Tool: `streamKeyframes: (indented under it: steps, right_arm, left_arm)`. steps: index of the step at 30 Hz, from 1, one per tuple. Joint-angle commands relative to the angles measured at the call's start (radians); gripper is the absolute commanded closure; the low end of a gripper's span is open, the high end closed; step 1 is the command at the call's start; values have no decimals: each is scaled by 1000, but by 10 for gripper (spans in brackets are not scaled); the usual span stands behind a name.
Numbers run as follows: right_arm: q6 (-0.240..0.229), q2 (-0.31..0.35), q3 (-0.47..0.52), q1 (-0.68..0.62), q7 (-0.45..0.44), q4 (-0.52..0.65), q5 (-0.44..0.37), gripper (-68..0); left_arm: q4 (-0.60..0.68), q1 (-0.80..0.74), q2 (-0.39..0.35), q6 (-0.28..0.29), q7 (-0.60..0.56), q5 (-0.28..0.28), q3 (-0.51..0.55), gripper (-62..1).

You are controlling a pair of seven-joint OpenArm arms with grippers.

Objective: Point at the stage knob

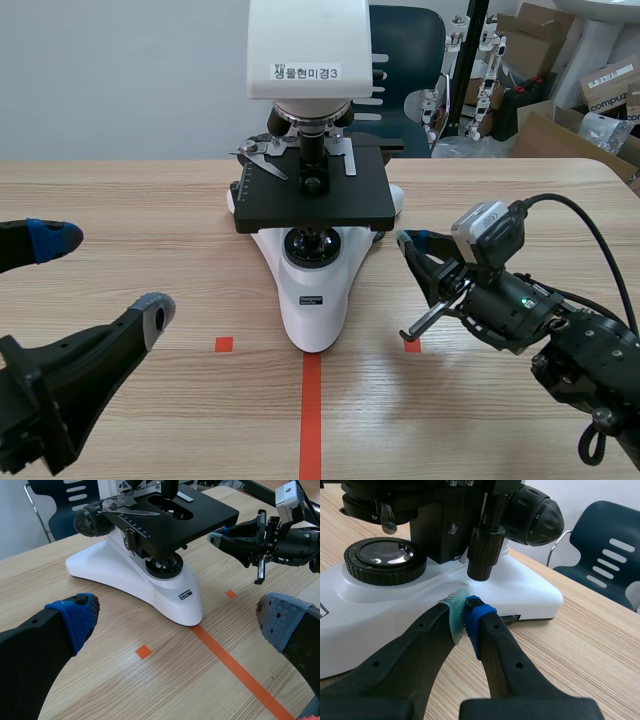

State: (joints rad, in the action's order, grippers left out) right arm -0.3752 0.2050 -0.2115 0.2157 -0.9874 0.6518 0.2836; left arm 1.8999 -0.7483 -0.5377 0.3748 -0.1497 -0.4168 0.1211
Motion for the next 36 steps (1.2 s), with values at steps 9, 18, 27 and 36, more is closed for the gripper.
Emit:
streamKeyframes:
  steps: [9, 18, 27, 36]
  right_arm:
    - [-3, 0, 8, 11, -18, 6, -14, -22]
    - [16, 0, 8, 11, -15, 6, -14, -22]
    - [16, 0, 8, 11, -13, 6, -14, -22]
    - [16, 0, 8, 11, -14, 6, -14, -22]
  left_arm:
    - [16, 1, 3, 2, -14, -10, 3, -623]
    - [16, 1, 3, 2, -14, -10, 3, -623]
    - [16, 1, 3, 2, -14, -10, 3, -623]
    - [16, 1, 3, 2, -14, -10, 3, -623]
